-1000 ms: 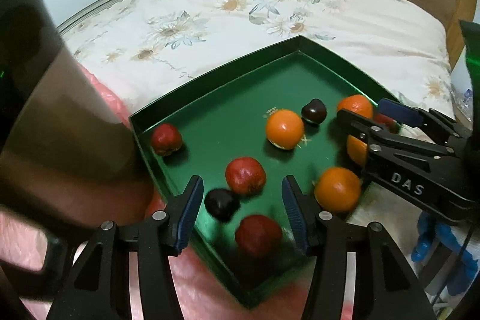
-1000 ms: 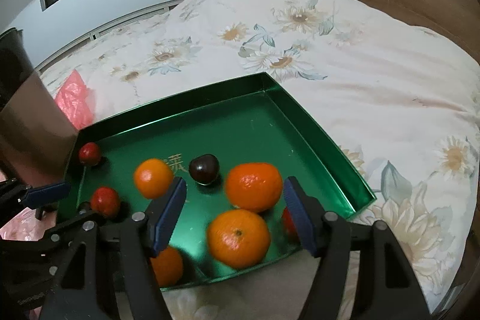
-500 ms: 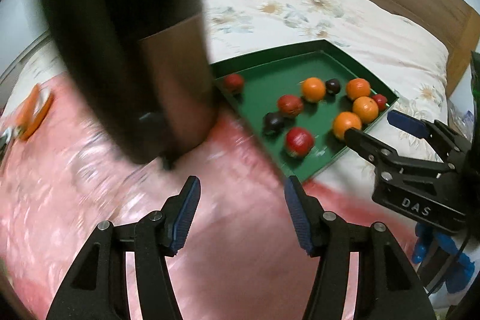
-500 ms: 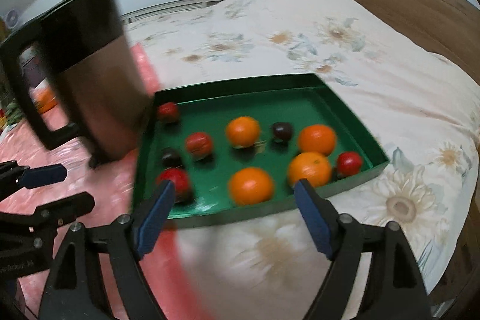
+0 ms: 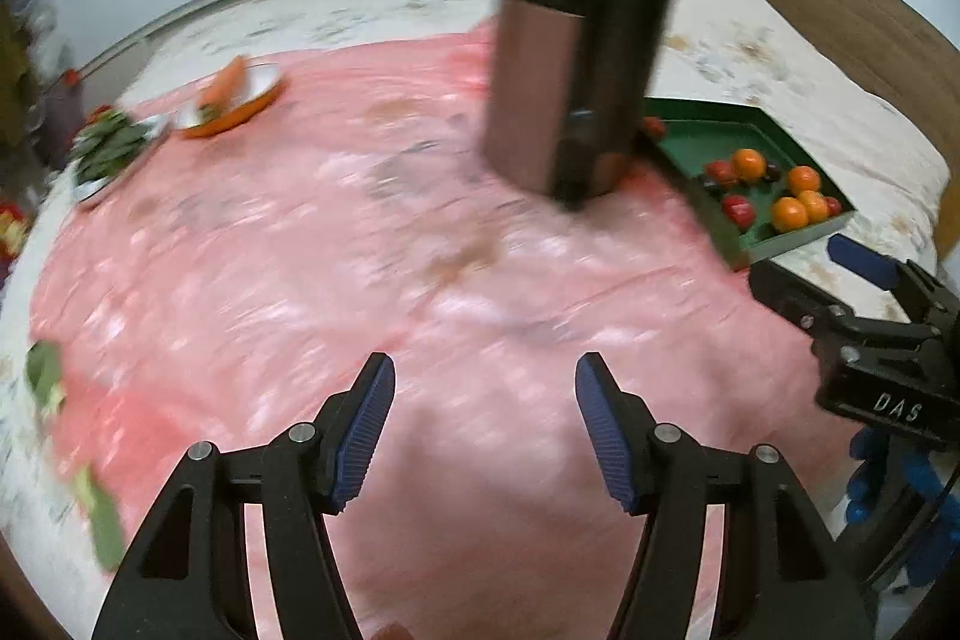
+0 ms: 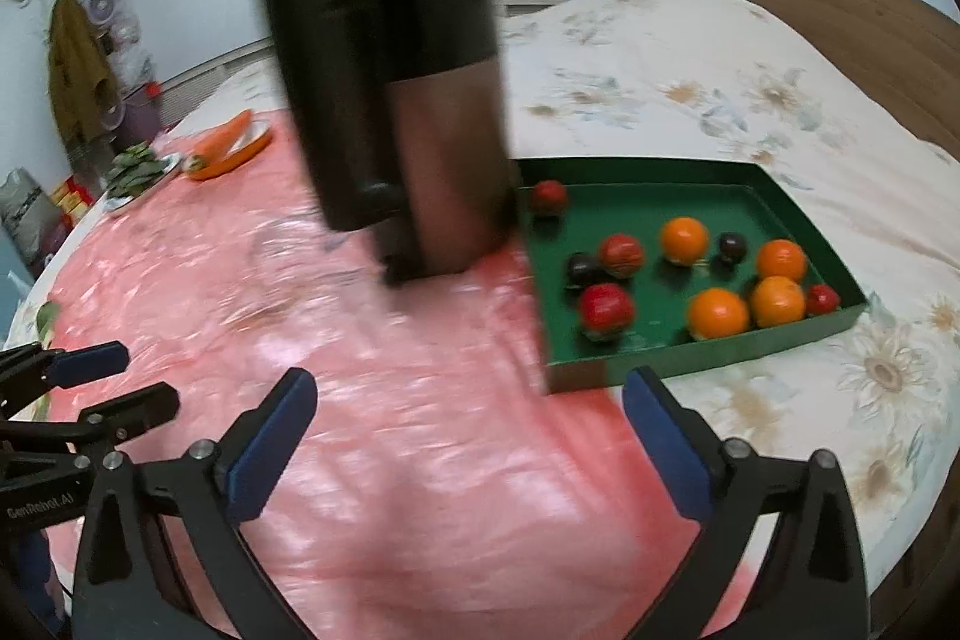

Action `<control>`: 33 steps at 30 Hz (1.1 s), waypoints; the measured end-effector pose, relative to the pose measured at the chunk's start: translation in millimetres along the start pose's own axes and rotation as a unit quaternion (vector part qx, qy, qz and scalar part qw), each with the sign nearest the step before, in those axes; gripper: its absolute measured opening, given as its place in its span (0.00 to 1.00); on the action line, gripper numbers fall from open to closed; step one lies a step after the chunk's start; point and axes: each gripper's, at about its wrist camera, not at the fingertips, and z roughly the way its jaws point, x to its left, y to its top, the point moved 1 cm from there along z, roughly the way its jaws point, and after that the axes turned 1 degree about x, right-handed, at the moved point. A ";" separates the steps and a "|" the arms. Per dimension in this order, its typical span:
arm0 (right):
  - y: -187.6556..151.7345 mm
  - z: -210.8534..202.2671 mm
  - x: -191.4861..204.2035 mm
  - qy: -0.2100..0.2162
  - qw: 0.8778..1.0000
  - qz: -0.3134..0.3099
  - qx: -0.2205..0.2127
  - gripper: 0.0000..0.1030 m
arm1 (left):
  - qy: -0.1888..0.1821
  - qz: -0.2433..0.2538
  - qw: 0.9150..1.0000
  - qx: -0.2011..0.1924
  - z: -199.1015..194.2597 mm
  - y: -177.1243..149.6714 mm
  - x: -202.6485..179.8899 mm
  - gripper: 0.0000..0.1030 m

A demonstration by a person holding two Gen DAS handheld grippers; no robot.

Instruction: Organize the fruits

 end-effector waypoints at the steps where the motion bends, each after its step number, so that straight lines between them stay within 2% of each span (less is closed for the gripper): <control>1: -2.4 -1.7 6.9 0.002 1.000 -0.003 -0.001 1.00 | 0.007 -0.004 1.000 -0.003 -4.1 -5.7 9.1 0.55; 6: -10.6 -5.5 45.1 0.014 1.000 -0.025 -0.008 1.00 | 0.052 -0.031 0.998 -0.019 -29.6 -34.6 58.0 0.59; 13: -10.8 -20.0 87.1 0.013 0.998 -0.053 -0.033 1.00 | 0.082 -0.068 0.994 -0.038 -51.0 -49.9 108.6 0.62; 15: -9.1 -23.5 92.7 0.008 0.997 -0.060 -0.038 1.00 | 0.074 -0.071 0.994 -0.041 -51.8 -51.6 113.3 0.63; 17: -7.0 -27.9 96.1 0.002 0.997 -0.070 -0.043 1.00 | 0.076 -0.075 0.993 -0.042 -53.5 -52.4 116.1 0.75; 18: -6.3 -30.3 97.2 0.000 0.996 -0.074 -0.045 1.00 | 0.079 -0.076 0.993 -0.045 -54.7 -52.7 117.1 0.84; 19: -5.5 -32.8 97.9 -0.001 0.996 -0.076 -0.046 1.00 | 0.080 -0.076 0.993 -0.046 -57.7 -53.3 117.1 0.88; 22: -2.6 -38.3 98.0 -0.004 0.996 -0.081 -0.049 1.00 | 0.081 -0.078 0.992 -0.051 -61.2 -50.4 118.1 0.92; 33: 5.4 -57.6 86.8 -0.010 0.994 -0.079 -0.070 1.00 | 0.085 -0.078 0.991 -0.071 -72.1 -36.8 112.5 0.93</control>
